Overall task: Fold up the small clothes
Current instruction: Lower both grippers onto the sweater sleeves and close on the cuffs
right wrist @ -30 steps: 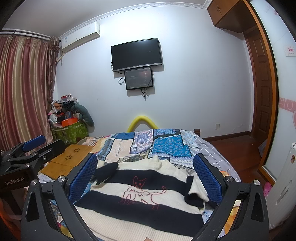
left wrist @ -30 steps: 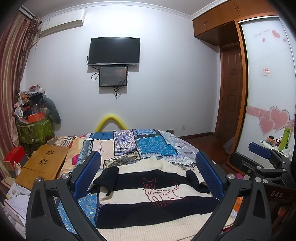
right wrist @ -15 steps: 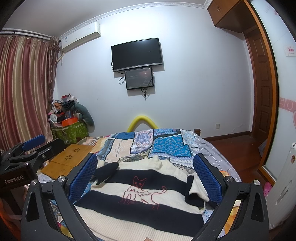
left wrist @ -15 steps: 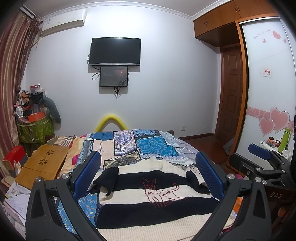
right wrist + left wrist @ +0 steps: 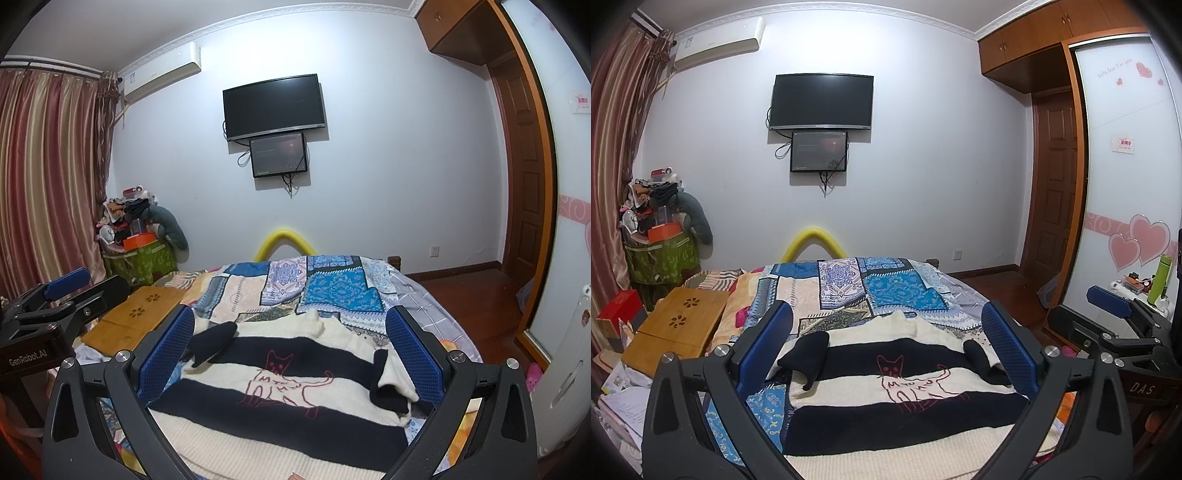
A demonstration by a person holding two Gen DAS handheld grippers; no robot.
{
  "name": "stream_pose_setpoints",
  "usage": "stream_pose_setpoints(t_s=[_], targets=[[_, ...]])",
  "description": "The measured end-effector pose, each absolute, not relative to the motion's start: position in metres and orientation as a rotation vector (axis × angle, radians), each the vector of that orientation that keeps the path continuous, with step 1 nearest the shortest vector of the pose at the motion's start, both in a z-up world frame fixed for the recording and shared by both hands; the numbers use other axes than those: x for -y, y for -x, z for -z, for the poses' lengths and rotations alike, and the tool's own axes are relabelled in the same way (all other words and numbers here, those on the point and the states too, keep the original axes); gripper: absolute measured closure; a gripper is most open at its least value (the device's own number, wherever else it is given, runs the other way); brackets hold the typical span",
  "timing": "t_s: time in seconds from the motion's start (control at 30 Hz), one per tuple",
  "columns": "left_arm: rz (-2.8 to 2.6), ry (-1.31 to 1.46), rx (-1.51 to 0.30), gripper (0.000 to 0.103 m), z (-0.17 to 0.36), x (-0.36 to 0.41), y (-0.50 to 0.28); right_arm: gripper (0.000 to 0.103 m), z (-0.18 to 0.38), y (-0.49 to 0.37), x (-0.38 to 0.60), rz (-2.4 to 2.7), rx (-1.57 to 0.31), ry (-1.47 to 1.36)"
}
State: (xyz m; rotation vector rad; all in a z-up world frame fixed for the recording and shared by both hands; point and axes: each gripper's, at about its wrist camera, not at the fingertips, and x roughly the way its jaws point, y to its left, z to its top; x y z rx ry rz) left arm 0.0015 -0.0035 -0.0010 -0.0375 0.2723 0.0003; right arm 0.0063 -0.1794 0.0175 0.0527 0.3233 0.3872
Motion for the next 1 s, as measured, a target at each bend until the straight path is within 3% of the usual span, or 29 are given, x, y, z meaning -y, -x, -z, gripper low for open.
stream_pose_setpoints(t_s=[0.5, 1.0], targets=[[-0.100, 0.064, -0.328, 0.000, 0.016, -0.036, -0.057, 0.000, -0.008, -0.047, 0.166, -0.397, -0.377, -0.018], [-0.188, 0.116, -0.584, 0.000, 0.082, -0.136, -0.169, 0.000, 0.016, -0.142, 0.141, -0.417, -0.510, 0.094]])
